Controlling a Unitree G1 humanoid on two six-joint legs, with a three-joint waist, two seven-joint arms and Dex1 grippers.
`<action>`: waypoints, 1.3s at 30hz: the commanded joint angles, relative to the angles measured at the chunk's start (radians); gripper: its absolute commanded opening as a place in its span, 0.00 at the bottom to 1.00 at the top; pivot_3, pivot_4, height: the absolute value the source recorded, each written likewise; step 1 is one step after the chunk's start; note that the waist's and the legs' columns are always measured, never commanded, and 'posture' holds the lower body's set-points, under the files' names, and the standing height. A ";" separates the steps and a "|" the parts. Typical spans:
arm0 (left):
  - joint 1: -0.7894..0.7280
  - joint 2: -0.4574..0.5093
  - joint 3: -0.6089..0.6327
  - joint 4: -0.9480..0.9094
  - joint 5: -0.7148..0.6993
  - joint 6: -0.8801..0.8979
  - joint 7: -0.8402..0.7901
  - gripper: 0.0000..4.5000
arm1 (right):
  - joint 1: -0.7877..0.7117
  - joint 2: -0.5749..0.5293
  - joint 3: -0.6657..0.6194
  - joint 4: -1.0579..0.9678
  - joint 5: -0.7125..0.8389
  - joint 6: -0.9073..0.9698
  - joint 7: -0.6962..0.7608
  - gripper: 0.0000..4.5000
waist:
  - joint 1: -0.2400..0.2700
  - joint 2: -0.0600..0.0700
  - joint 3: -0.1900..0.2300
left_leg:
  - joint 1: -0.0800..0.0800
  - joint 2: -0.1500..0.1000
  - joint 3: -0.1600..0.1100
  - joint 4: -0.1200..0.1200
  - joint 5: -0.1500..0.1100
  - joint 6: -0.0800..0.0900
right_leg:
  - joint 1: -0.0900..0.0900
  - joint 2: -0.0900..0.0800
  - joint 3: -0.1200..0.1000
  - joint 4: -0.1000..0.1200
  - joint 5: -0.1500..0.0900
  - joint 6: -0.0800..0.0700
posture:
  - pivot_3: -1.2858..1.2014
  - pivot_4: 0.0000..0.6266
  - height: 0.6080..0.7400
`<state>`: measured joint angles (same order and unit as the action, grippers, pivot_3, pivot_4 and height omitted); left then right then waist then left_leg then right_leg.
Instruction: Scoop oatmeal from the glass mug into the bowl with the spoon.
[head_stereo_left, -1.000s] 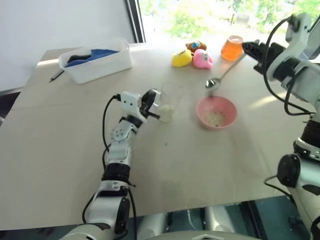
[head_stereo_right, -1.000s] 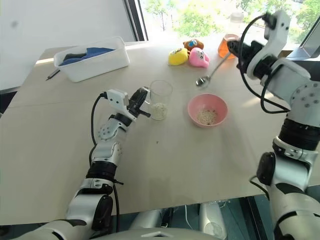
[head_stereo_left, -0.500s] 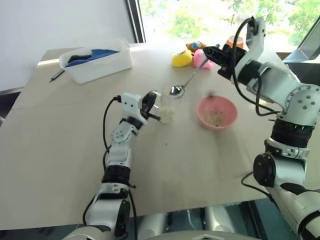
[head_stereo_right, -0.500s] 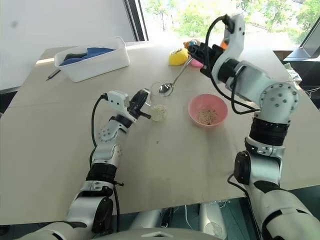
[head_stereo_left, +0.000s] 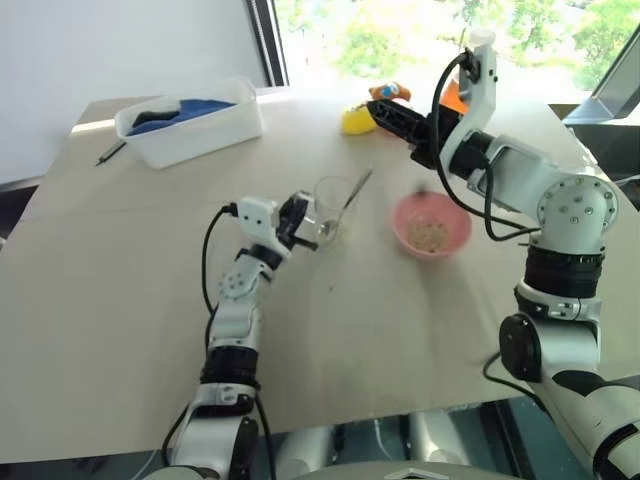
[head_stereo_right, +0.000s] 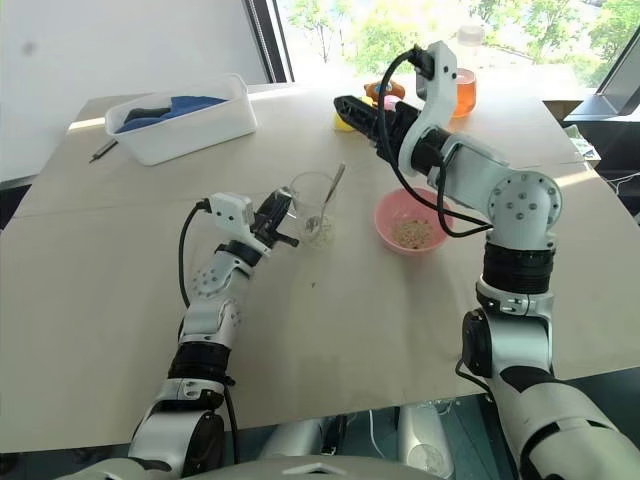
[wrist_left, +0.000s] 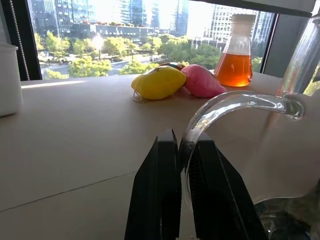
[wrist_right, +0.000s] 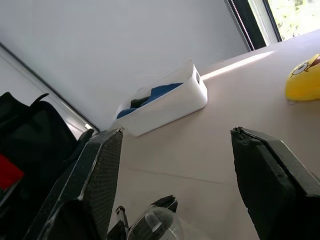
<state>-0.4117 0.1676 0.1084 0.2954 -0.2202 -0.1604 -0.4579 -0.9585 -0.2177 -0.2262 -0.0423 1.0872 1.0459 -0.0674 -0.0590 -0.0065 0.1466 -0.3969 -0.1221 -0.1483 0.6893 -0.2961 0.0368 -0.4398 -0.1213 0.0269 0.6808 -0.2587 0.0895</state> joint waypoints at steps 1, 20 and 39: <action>0.018 0.003 -0.006 -0.038 -0.009 0.001 -0.004 0.06 | -0.041 -0.021 -0.035 0.003 -0.039 -0.062 0.025 0.73 | -0.001 0.000 0.000 | 0.000 0.000 0.000 0.000 0.000 0.000 | 0.000 0.000 0.000 0.000 0.000 0.000 | 0.52 0.24 1.00; 0.061 0.014 -0.005 -0.061 0.018 -0.003 0.028 0.19 | -0.057 -0.035 -0.057 0.034 -0.110 -0.099 0.067 0.76 | -0.005 0.000 0.000 | 0.000 0.000 0.000 0.000 0.000 0.000 | 0.000 0.000 0.000 0.000 0.000 0.000 | 0.52 0.24 1.00; 0.406 0.130 0.016 -0.593 -0.046 0.203 0.015 0.19 | 0.510 -0.238 -0.068 -0.244 -0.306 -0.339 0.380 0.76 | 0.013 0.000 -0.001 | 0.000 0.000 0.002 -0.001 -0.001 0.001 | -0.001 0.001 0.002 -0.001 0.000 0.000 | 0.52 0.24 1.00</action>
<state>-0.0627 0.2721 0.1094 -0.1638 -0.2340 0.0089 -0.4369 -0.4984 -0.4484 -0.2536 -0.1671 0.7952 0.7941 0.2696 -0.0465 -0.0062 0.1459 -0.3959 -0.1217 -0.1462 0.6875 -0.2968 0.0378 -0.4403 -0.1204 0.0290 0.6798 -0.2587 0.0895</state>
